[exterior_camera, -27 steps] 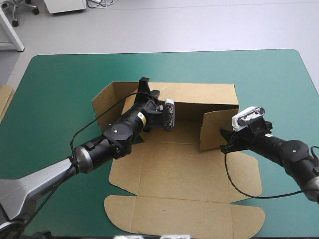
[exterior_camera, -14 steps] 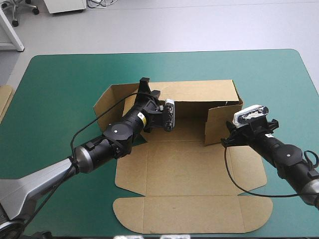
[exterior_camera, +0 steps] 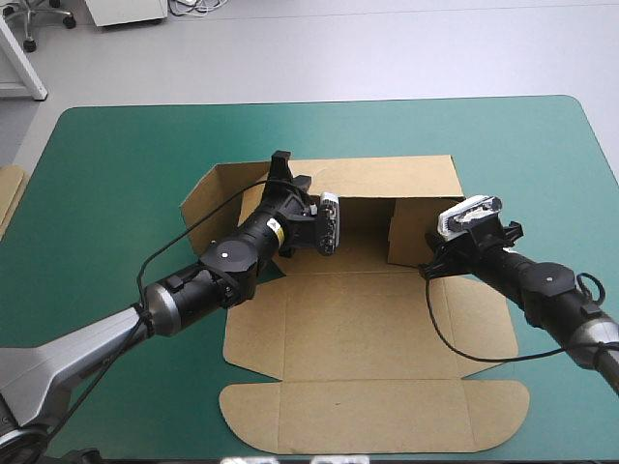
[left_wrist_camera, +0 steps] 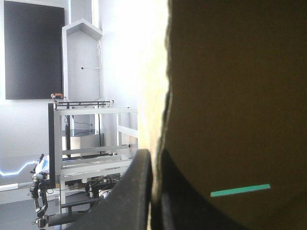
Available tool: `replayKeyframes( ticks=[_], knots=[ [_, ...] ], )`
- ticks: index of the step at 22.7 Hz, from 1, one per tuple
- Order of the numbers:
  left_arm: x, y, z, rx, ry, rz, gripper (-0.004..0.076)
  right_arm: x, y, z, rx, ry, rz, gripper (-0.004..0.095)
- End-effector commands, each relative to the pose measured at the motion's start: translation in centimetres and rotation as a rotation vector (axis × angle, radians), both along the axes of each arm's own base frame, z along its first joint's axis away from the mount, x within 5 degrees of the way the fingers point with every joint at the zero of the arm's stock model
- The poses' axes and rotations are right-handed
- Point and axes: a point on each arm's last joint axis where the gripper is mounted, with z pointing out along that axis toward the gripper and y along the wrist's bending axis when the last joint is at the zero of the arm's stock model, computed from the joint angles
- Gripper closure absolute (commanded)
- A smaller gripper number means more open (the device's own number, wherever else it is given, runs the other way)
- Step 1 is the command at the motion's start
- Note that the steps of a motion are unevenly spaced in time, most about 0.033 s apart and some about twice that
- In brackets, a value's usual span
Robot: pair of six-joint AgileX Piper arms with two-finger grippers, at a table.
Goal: Fold the box
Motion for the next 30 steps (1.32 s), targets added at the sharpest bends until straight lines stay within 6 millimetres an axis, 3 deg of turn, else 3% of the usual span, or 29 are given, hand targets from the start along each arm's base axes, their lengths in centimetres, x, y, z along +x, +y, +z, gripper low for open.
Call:
replayKeyframes(
  ticks=[1, 4, 6, 8, 15, 21, 30],
  knots=[
    [-0.5, -0.1, 1.9, -0.063, -0.027, -0.025, 0.0734, 0.9, 0.1, 3.0, 0.025, -0.100, -0.019, 0.0427],
    [-0.5, -0.2, 1.9, -0.065, -0.026, -0.031, 0.0734, 1.3, 0.1, 3.6, 0.038, -0.117, -0.031, 0.0427],
    [-0.5, -0.2, 1.9, -0.065, -0.026, -0.031, 0.0734, 1.7, 0.0, 3.1, 0.041, -0.098, -0.048, 0.0430],
    [-0.5, -0.2, 1.9, -0.065, -0.026, -0.031, 0.0734, 2.0, 0.4, 2.2, 0.051, -0.060, -0.026, 0.0494],
    [-0.5, -0.1, 1.9, -0.062, -0.029, -0.026, 0.0734, 2.1, 0.8, 1.9, 0.069, -0.037, 0.011, 0.0926],
    [-0.6, -0.1, 2.2, -0.068, -0.040, -0.037, 0.0708, 2.1, 0.8, 1.9, 0.067, -0.038, 0.011, 0.0925],
    [-2.3, 0.3, 4.6, -0.130, -0.081, -0.092, 0.0317, 2.2, 0.8, 1.9, 0.133, -0.024, -0.028, 0.0925]
  ],
)
